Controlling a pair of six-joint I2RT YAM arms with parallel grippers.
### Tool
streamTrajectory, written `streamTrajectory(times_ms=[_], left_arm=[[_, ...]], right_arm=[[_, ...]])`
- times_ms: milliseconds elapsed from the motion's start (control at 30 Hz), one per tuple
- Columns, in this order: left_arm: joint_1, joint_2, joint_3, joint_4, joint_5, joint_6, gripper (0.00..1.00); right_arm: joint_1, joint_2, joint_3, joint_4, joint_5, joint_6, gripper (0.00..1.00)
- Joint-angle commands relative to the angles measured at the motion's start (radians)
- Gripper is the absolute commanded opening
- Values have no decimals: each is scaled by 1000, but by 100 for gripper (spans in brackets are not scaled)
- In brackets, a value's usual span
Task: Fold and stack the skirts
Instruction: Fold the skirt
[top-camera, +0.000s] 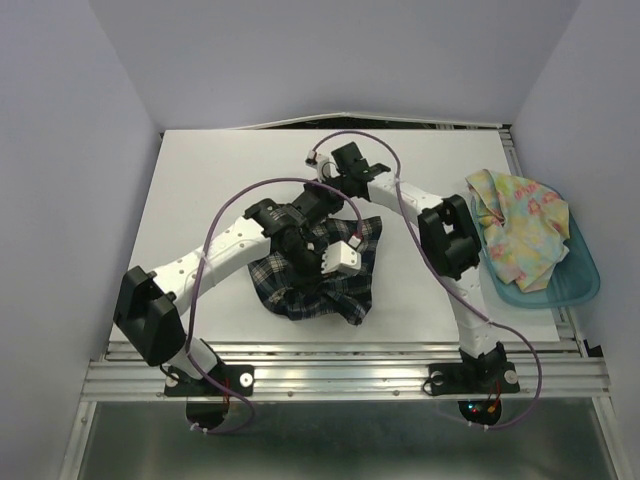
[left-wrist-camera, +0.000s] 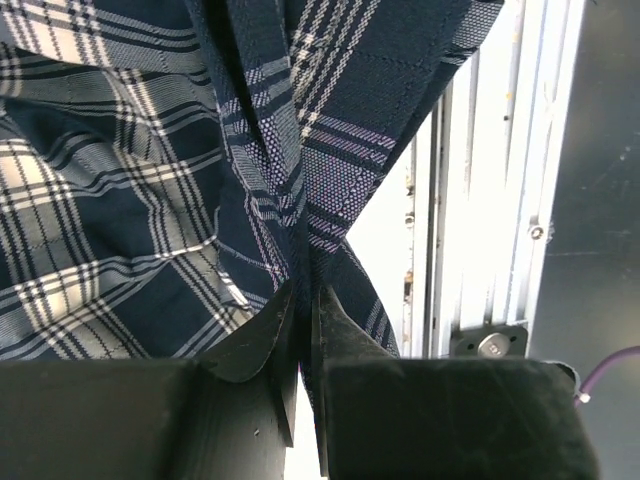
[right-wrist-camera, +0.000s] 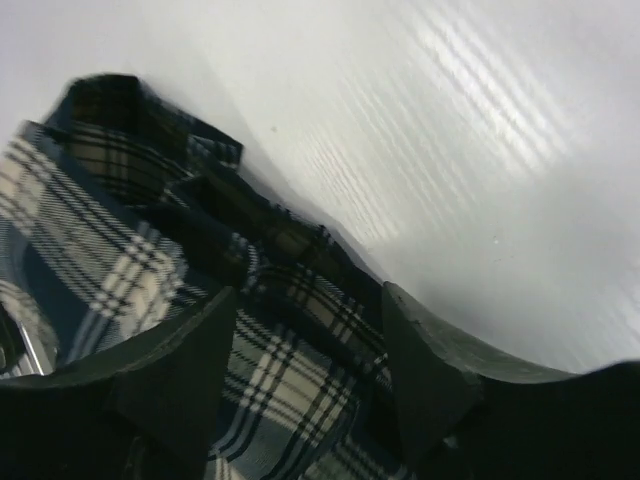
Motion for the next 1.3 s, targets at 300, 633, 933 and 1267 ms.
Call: streamTrajectory(times_ms=[300, 633, 933, 1267], left_arm=[[183, 123, 319, -75, 75, -1, 0], [256, 230, 253, 65, 12, 14, 0], [279, 250, 66, 201, 9, -3, 0], [331, 364, 67, 275, -10, -30, 2]], right_arm=[[22, 3, -264, -7, -175, -82, 24], [33, -51, -330, 13, -191, -74, 23], [33, -46, -294, 10, -119, -37, 30], [-68, -77, -154, -119, 217, 12, 47]])
